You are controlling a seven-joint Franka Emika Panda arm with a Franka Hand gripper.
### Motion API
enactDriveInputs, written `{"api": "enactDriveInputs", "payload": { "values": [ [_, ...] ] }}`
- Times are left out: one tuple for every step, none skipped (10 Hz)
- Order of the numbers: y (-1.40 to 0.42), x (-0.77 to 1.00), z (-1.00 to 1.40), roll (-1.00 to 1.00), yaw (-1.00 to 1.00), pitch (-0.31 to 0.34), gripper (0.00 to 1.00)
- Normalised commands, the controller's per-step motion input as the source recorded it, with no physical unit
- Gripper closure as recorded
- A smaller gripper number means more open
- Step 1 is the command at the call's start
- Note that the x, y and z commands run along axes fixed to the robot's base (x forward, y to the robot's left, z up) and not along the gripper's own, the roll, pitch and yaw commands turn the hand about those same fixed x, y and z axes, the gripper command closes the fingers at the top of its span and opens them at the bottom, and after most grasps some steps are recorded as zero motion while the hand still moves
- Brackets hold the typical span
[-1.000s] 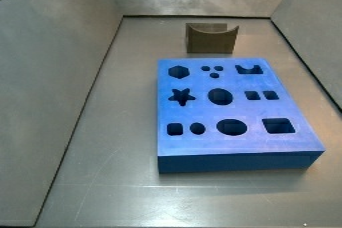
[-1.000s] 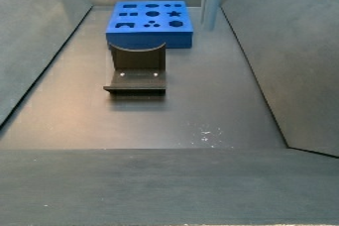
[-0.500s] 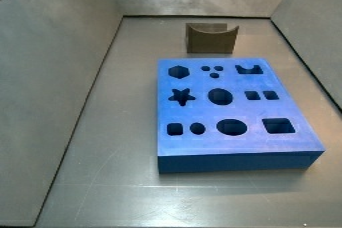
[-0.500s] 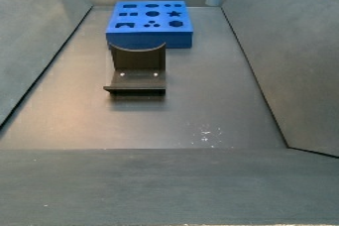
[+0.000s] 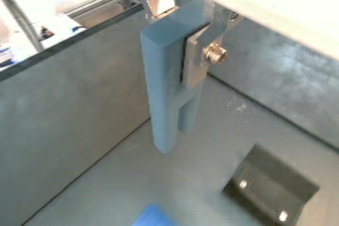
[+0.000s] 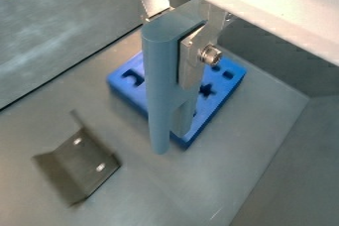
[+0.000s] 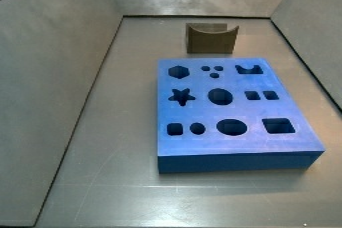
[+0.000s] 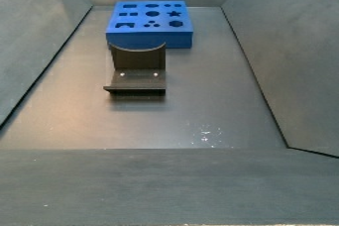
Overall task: Pick up the square-circle object. Move up. Place the square-circle object on the fixture. Regrasp the square-circle object. Rotate the square-circle object. Move to above the board. Insert the square-circle object.
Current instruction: Move to above the board, then insert the square-circle object.
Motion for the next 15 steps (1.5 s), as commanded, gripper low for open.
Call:
{"api": "enactDriveInputs", "payload": {
  "values": [
    [-1.00, 0.13, 0.06, 0.00, 0.00, 0.117, 1.00],
    [-1.00, 0.14, 0.07, 0.00, 0.00, 0.112, 1.00],
    [-1.00, 0.15, 0.07, -0.01, 0.01, 0.114, 1.00],
    [-1.00, 0.17, 0.08, 0.00, 0.01, 0.119, 1.00],
    [-1.00, 0.19, 0.09, 0.02, 0.01, 0.129, 1.00],
    [-0.76, 0.19, 0.07, 0.03, 0.01, 0.139, 1.00],
    [-0.49, 0.17, 0.05, 0.05, 0.00, 0.149, 1.00],
    [-0.34, 0.15, 0.04, 0.06, 0.00, 0.151, 1.00],
    [-0.24, 0.06, -0.22, -0.01, -0.86, -0.009, 1.00],
    [-0.24, 0.05, -0.23, -0.01, -0.87, -0.011, 1.00],
    [-0.24, 0.03, -0.22, -0.01, -0.88, -0.019, 1.00],
    [-0.24, 0.03, -0.23, -0.01, -0.88, -0.034, 1.00],
    [-0.24, 0.00, -0.25, 0.00, -0.90, -0.060, 1.00],
    [-0.24, 0.00, -0.26, 0.00, -0.91, -0.074, 1.00],
    [-0.25, 0.00, -0.30, 0.00, -0.91, -0.070, 1.00]
  ]
}}
